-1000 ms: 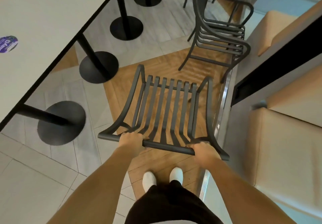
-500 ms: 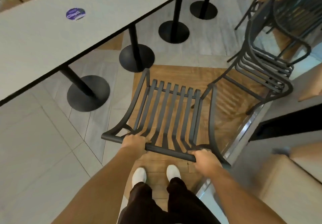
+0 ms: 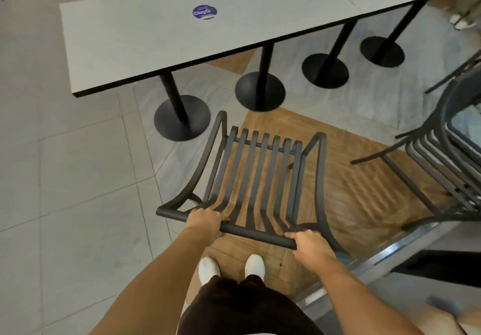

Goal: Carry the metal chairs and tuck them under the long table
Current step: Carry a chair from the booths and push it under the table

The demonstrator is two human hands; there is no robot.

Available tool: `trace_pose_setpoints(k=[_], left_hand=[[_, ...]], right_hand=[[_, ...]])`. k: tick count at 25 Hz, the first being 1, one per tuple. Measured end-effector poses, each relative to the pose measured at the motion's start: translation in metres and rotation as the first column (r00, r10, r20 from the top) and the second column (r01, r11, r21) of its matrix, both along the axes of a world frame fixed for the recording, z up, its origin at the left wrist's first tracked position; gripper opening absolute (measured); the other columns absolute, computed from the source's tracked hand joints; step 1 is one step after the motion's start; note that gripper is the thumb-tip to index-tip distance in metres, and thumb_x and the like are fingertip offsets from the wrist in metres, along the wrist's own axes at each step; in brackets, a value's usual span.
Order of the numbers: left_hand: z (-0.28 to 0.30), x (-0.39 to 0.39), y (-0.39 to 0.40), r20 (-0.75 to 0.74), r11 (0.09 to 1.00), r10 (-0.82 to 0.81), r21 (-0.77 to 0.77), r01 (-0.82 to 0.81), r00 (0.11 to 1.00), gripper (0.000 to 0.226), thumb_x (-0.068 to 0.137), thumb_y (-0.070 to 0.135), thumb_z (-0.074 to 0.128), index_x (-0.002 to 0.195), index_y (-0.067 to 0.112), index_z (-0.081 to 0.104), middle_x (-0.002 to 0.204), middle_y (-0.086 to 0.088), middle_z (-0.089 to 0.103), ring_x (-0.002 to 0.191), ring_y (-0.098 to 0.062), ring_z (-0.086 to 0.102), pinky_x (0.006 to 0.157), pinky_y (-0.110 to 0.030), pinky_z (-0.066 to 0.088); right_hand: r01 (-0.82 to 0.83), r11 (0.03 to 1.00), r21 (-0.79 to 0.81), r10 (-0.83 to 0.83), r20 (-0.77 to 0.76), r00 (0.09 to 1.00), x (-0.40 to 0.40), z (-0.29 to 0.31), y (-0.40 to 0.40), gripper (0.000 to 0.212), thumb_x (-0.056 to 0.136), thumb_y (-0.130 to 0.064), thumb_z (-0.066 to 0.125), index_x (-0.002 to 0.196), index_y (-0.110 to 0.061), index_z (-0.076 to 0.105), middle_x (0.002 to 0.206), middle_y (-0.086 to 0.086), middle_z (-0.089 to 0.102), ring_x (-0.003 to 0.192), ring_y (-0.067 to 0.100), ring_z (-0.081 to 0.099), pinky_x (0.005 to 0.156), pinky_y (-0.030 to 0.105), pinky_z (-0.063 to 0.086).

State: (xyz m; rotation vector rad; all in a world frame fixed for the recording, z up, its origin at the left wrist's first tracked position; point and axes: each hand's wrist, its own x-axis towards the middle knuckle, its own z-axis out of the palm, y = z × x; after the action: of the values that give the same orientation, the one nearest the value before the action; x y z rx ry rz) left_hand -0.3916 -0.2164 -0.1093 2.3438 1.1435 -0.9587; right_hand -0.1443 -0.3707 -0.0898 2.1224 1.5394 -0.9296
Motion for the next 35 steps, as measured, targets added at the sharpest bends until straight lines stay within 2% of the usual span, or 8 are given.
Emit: trace_pose_setpoints(k=[9,12,18,22,29,35], left_hand=[[0.008,-0.062,-0.032,0.030,0.971,0.237,-0.039,-0.235,0.971,0.045,0.102,0.050,0.053,0.146,0.048,0.046,0.127,0.003,0.066,0.117,-0.023,0.062,0.091,-0.037,0.053],[0.003,-0.079,-0.042,0.033,0.941,0.337,-0.033,-0.336,0.941,0.043,0.102,0.050,0.053,0.145,0.048,0.048,0.124,0.003,0.067,0.113,-0.022,0.063,0.092,-0.038,0.055],[-0.002,-0.107,-0.053,0.004,0.894,0.448,-0.011,-0.448,0.894,0.048,0.106,0.031,0.053,0.150,0.046,0.041,0.122,-0.002,0.067,0.108,-0.023,0.066,0.093,-0.038,0.058],[-0.001,-0.125,-0.033,0.014,0.876,0.482,0.011,-0.482,0.876,0.052,0.107,0.022,0.048,0.151,0.047,0.039,0.123,-0.002,0.066,0.107,-0.023,0.066,0.094,-0.039,0.056],[0.000,-0.158,0.035,-0.027,0.886,0.462,0.070,-0.459,0.886,0.057,0.106,0.015,0.048,0.152,0.048,0.038,0.125,-0.004,0.066,0.110,-0.025,0.065,0.096,-0.040,0.054],[-0.005,-0.180,0.105,-0.046,0.880,0.469,0.108,-0.462,0.882,0.055,0.106,0.018,0.048,0.152,0.047,0.039,0.120,-0.001,0.068,0.101,-0.022,0.067,0.089,-0.036,0.056]], right_hand=[[-0.259,0.966,-0.028,0.259,0.004,0.966,-0.026,-0.001,0.051,0.056,0.102,-0.018,0.054,0.152,-0.042,0.046,0.137,0.003,0.062,0.126,0.027,0.058,0.102,0.039,0.049],[-0.343,0.939,-0.025,0.343,0.000,0.939,-0.035,0.000,0.070,0.055,0.101,-0.017,0.053,0.151,-0.041,0.049,0.135,0.002,0.063,0.124,0.027,0.059,0.101,0.040,0.050],[-0.483,0.876,-0.013,0.483,-0.014,0.876,-0.063,-0.002,0.107,0.053,0.100,-0.013,0.053,0.146,-0.039,0.055,0.130,0.004,0.066,0.120,0.029,0.062,0.102,0.043,0.052],[-0.526,0.850,0.000,0.526,-0.016,0.850,-0.080,-0.005,0.139,0.052,0.101,-0.016,0.055,0.148,-0.037,0.054,0.133,0.005,0.065,0.123,0.029,0.061,0.105,0.044,0.051],[-0.573,0.819,0.027,0.574,-0.014,0.819,-0.113,-0.010,0.200,0.043,0.098,-0.020,0.055,0.140,-0.031,0.061,0.122,0.005,0.069,0.112,0.029,0.066,0.095,0.045,0.056],[-0.594,0.804,0.037,0.595,0.000,0.804,-0.133,-0.010,0.276,0.042,0.098,-0.020,0.056,0.137,-0.035,0.062,0.115,0.003,0.070,0.105,0.028,0.068,0.090,0.043,0.057]])
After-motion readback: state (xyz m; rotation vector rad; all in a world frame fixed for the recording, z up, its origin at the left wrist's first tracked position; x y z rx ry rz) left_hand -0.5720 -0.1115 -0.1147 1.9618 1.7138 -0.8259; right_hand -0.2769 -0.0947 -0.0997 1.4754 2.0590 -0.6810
